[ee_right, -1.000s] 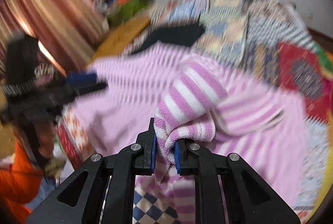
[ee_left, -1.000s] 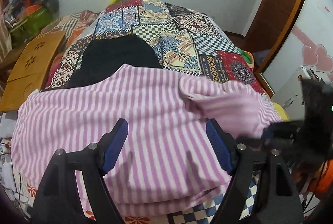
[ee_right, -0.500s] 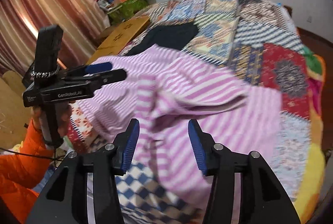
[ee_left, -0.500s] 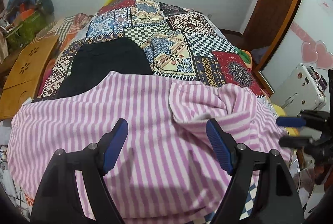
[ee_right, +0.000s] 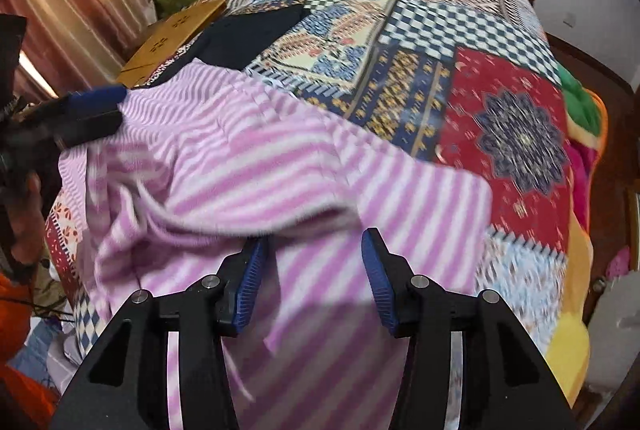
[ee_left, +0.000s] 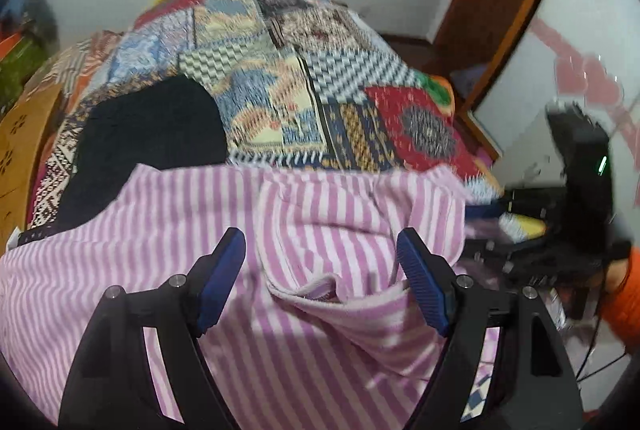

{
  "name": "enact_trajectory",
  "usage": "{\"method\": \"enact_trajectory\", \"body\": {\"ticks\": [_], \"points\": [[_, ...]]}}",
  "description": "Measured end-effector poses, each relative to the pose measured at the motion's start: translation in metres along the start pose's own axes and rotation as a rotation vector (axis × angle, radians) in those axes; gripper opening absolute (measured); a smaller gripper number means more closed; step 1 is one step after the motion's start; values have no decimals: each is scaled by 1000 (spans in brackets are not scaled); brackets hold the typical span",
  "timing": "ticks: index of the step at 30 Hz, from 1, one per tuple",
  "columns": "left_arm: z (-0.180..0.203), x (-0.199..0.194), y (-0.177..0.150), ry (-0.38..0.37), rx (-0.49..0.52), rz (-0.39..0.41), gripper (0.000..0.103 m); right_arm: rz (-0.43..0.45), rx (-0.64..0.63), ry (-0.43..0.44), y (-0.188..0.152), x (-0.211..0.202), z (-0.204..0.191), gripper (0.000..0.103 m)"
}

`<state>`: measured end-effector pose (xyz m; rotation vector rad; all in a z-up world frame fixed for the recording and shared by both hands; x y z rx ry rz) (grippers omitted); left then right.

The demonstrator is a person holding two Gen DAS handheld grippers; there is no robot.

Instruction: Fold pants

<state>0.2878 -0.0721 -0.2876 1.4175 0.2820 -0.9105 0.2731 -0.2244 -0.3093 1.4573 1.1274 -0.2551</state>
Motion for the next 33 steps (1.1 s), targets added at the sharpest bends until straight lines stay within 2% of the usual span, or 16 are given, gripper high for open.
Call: {"method": "enact_trajectory", "body": {"ticks": [4, 11, 14, 17, 21, 24, 30, 31, 33], "points": [[-14, 4, -21, -14, 5, -55, 78, 1, -42, 43, 17, 10, -14, 45], [-51, -10, -65, 30, -29, -133, 78, -26, -130, 114, 45, 47, -54, 45], [-61, -15, -74, 41, -53, -137, 78, -48, -168, 122, 50, 64, -68, 45], [-74, -26, -72, 70, -85, -114, 78, -68, -163, 135, 52, 69, -72, 45], [-85, -40, -59, 106, -101, -55, 78, -22, -166, 126, 64, 56, -66, 45], [-85, -46, -44, 126, -104, -9, 78, -18, -165, 112, 74, 55, -56, 60], [-67, -38, -19, 29, -159, 26, 78, -169, -207, 160, 67, 93, -47, 61], [-62, -36, -17, 14, -153, 24, 78, -179, -210, 166, 65, 96, -47, 60], [-47, -30, -15, -14, -128, 20, 80, -165, -199, 215, 62, 97, -47, 43]]}}
Point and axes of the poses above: each gripper's, at about its wrist camera, not at the fingertips, and x roughly the way its jaws point, z to its right, y to its top, the point moved 1 cm from there along x, roughly the way its jaws point, and after that the axes turned 12 degrees about z, right-handed, at the moved point
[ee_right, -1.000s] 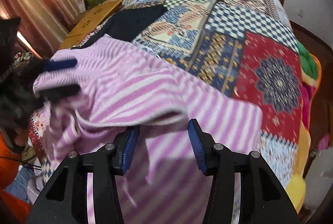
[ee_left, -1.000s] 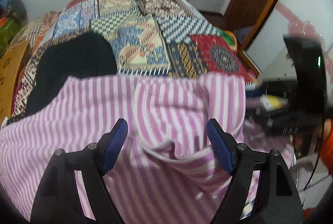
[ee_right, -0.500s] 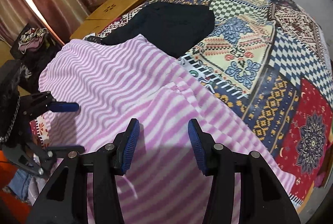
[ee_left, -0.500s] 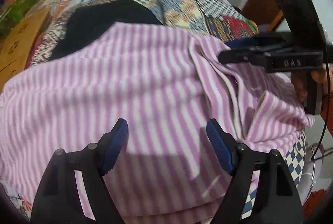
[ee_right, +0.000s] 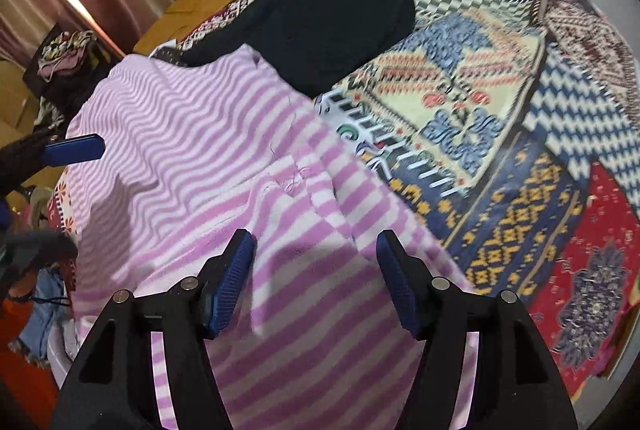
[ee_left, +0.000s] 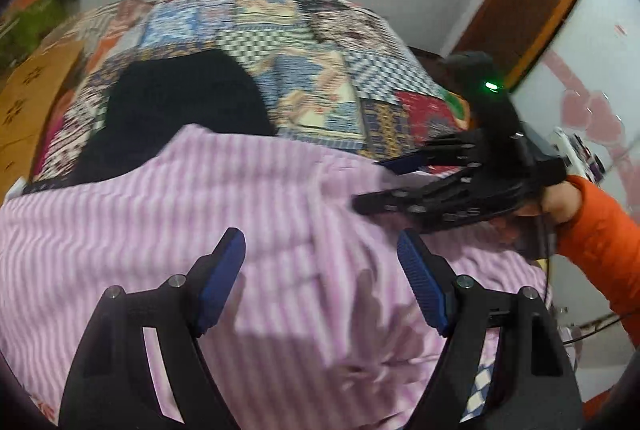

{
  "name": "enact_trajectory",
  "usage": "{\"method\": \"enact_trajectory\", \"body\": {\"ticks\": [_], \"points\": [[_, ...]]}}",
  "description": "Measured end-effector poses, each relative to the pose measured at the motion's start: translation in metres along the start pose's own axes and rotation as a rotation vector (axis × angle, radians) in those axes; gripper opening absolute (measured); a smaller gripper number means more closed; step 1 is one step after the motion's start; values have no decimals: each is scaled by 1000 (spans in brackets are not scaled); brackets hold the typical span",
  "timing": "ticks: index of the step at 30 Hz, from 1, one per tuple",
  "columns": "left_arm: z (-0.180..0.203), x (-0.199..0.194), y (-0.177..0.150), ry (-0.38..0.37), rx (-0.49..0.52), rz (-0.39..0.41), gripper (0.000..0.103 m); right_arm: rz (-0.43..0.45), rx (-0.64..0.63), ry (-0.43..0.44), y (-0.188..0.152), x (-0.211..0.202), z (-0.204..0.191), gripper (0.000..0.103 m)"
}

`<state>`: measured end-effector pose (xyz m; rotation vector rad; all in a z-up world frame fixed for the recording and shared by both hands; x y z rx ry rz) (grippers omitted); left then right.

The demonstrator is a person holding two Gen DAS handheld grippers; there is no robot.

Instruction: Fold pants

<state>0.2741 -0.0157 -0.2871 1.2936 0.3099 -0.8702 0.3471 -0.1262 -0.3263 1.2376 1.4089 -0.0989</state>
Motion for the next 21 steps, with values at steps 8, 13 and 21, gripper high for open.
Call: {"method": "enact_trajectory", "body": {"ticks": [8, 13, 21], "points": [[34, 30, -26, -35, 98, -101, 81, 121, 1, 9, 7, -23, -3, 14], [26, 34, -50, -8, 99, -145, 81, 191, -14, -16, 20, -25, -2, 14], [15, 21, -57, 0, 51, -146, 81, 131, 39, -97, 8, -25, 4, 21]]}}
Point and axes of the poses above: each gripper's, at about its wrist camera, not at the fingertips, and x roughly the way its jaws point, z to its right, y to its top, the point moved 1 cm from there along x, roughly the way its jaws point, and after that the axes turned 12 degrees about z, right-handed, at the moved point
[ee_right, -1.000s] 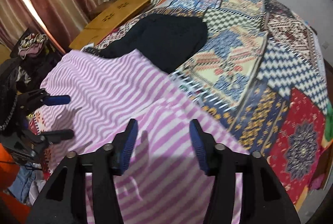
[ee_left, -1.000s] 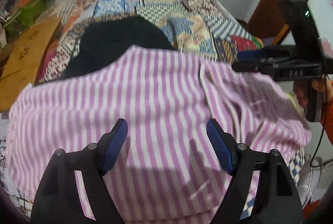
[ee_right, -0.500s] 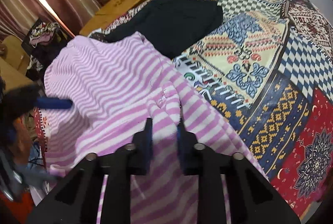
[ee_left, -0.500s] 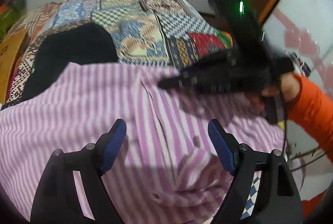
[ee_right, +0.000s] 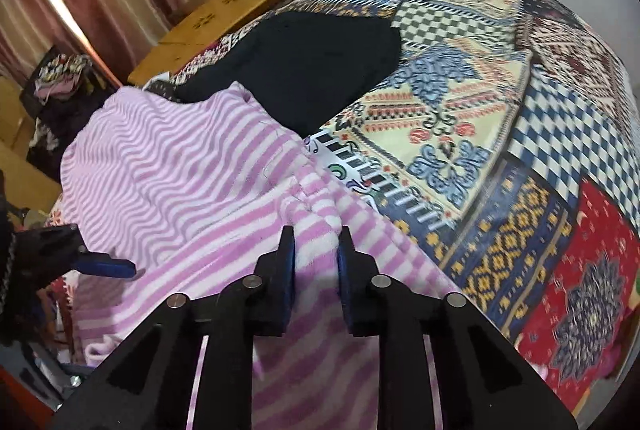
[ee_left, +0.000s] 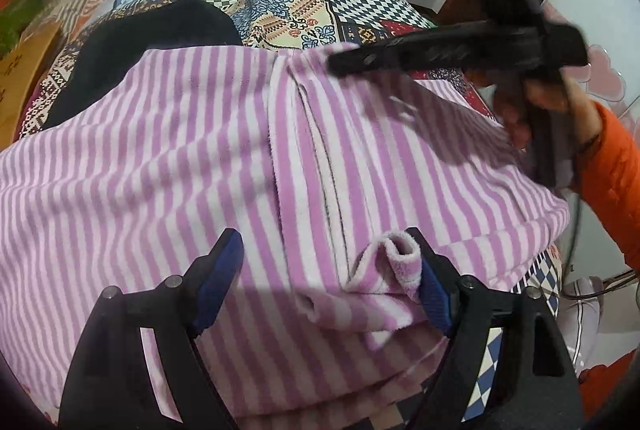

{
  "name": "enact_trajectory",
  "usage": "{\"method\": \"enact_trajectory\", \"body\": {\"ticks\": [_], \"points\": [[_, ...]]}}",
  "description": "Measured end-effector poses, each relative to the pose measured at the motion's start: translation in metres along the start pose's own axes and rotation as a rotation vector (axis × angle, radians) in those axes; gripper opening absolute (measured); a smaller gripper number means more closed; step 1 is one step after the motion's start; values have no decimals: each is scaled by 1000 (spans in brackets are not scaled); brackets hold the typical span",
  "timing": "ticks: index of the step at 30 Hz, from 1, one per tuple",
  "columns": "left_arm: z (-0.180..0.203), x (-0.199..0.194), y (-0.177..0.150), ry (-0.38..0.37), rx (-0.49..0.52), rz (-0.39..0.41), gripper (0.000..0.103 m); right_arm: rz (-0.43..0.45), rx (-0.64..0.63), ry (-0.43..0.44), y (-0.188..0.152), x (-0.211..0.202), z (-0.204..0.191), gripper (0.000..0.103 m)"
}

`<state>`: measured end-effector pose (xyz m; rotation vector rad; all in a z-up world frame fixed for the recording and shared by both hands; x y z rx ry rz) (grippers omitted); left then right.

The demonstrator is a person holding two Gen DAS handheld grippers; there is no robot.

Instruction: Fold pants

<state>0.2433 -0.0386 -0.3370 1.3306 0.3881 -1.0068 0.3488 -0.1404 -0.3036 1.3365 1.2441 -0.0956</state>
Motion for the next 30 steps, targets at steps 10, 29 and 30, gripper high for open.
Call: {"method": "enact_trajectory", "body": {"ticks": [10, 29, 30], "points": [[-3, -12, -12, 11, -80, 24, 75, 155, 30, -86, -50, -124, -13, 45], [10, -45, -35, 11, -101, 34, 14, 127, 214, -135, -173, -149, -9, 46], [10, -47, -34, 25, -94, 32, 14, 126, 208, -142, -169, -151, -10, 46]]}}
Point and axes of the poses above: each gripper's, at about its wrist camera, not at the fingertips, and x roughly the way its jaws point, z to its right, y to its top, the point moved 1 cm from there along x, roughly the way its jaws point, and after that the axes turned 12 degrees about z, right-handed, at the moved point
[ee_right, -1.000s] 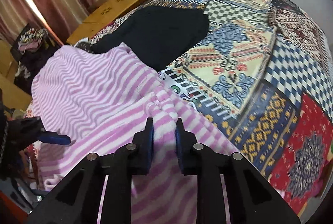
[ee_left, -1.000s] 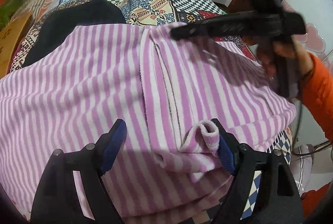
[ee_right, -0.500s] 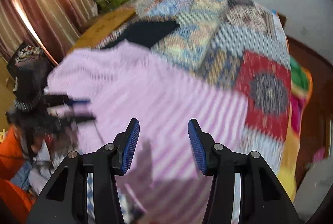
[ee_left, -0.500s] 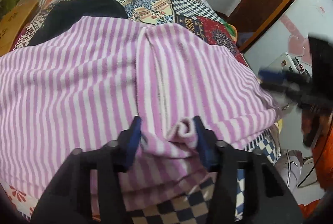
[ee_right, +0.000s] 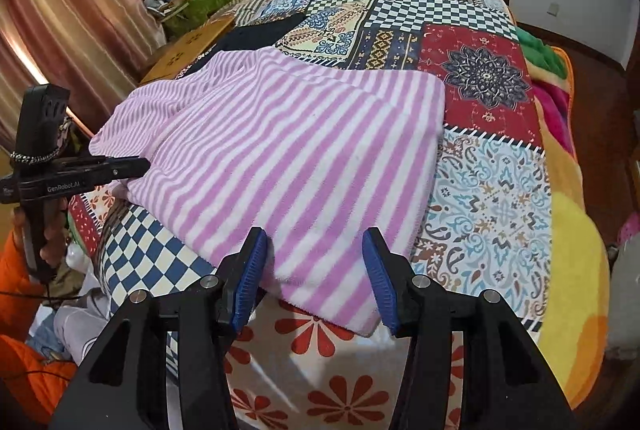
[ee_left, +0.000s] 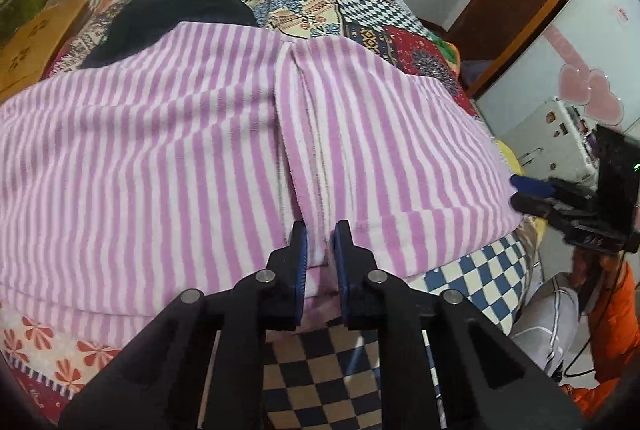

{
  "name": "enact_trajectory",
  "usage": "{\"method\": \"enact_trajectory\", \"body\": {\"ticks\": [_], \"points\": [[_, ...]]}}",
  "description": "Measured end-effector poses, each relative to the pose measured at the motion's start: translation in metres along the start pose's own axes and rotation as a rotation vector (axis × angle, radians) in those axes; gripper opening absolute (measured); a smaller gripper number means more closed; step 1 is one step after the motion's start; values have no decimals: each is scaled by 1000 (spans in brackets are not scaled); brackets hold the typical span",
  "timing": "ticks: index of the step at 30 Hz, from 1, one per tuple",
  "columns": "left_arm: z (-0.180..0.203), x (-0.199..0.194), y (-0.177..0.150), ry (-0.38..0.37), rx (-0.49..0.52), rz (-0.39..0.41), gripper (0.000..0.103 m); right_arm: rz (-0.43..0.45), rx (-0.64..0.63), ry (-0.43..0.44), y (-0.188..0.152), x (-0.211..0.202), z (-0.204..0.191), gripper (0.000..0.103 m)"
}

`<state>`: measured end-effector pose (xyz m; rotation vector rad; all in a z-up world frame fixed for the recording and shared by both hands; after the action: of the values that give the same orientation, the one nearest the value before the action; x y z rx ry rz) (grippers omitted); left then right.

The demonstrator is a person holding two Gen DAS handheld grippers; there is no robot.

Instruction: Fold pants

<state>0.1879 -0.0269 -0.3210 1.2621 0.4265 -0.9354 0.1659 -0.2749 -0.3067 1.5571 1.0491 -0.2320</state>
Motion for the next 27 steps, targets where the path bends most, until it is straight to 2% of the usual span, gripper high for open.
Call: {"method": "enact_trajectory", "body": {"ticks": [3, 7, 8, 9, 10, 11, 12, 14, 19, 24, 27], "points": [[-6, -8, 2, 84, 33, 17, 14, 36, -30, -18, 17, -7, -4, 46], [-34, -26, 5, 132, -33, 48, 17, 91, -40, 1, 45, -4, -12, 46], [-41, -32, 5, 147, -49, 62, 23, 100, -49, 1, 51, -1, -16, 47], [-54, -42, 6, 179, -72, 88, 36, 107, -59, 0, 55, 2, -19, 48], [-63, -49, 6, 203, -88, 107, 44, 112, -68, 0, 58, 5, -23, 51], [-72, -56, 6, 232, -103, 131, 59, 115, -73, 5, 59, 10, -27, 53], [-82, -66, 6, 269, -121, 161, 67, 113, -76, 11, 60, 14, -30, 53], [-108, -87, 3, 351, -161, 210, 70, 108, -77, 21, 59, 20, -36, 53], [-168, -115, -11, 455, -295, 228, 72, 80, -53, 35, 54, 40, -43, 53], [-210, -127, -39, 470, -436, 217, 74, 34, -43, 16, 46, 56, -46, 53], [-224, -120, -57, 406, -533, 191, 74, 26, -66, -2, 43, 59, -48, 55]]}}
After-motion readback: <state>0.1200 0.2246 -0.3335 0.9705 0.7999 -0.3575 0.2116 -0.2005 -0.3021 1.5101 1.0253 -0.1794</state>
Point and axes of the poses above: each gripper's, at about its wrist camera, not at the fingertips, and x roughly the way its jaws point, z to its right, y to its top, the point moved 1 cm from there along x, roughly the way its jaws point, and after that the axes turned 12 degrees about z, right-handed, at the moved point
